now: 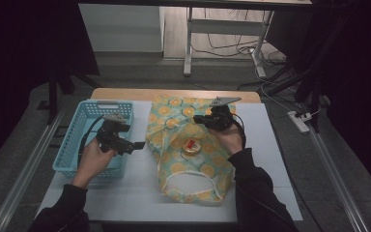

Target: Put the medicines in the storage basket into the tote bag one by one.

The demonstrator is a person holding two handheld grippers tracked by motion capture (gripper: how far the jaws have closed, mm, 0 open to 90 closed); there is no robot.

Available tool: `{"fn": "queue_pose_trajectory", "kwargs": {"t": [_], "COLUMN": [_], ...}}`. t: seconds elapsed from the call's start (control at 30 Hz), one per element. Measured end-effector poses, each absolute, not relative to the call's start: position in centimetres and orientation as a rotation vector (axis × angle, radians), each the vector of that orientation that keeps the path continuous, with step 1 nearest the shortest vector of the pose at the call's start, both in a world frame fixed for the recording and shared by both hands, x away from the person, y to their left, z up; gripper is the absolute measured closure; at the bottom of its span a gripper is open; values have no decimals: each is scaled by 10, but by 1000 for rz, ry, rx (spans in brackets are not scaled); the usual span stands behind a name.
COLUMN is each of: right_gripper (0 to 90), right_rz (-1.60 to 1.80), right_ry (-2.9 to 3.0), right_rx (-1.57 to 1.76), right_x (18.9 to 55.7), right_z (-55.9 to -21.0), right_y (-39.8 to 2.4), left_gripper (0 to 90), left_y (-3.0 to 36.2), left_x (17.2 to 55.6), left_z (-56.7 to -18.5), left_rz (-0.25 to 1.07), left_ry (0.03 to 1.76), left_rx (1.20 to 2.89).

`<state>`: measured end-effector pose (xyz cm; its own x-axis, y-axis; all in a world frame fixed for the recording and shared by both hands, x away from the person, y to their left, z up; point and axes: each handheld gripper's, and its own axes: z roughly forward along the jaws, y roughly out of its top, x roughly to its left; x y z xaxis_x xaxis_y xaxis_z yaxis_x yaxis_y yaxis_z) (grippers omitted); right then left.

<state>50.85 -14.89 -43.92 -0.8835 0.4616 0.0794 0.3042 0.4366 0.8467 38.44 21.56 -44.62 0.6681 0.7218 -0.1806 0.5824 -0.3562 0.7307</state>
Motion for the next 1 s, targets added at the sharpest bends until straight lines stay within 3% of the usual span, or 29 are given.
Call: {"fn": "queue_pose_trajectory", "kwargs": {"t": [0.67,1.0], "right_gripper": [900,900], "right_rz": [1429,1430], "right_ry": [2522,2516], "right_rx": [675,674], "right_x": [508,508], "right_z": [-439,-437], "right_y": [-149,-151], "left_gripper": [0,0], "left_y": [260,276], "left_x": [374,385], "left_z": [-457,-474], "left_rz": [326,307], "left_ry": [1199,1298], "left_rx": [2107,2144]}}
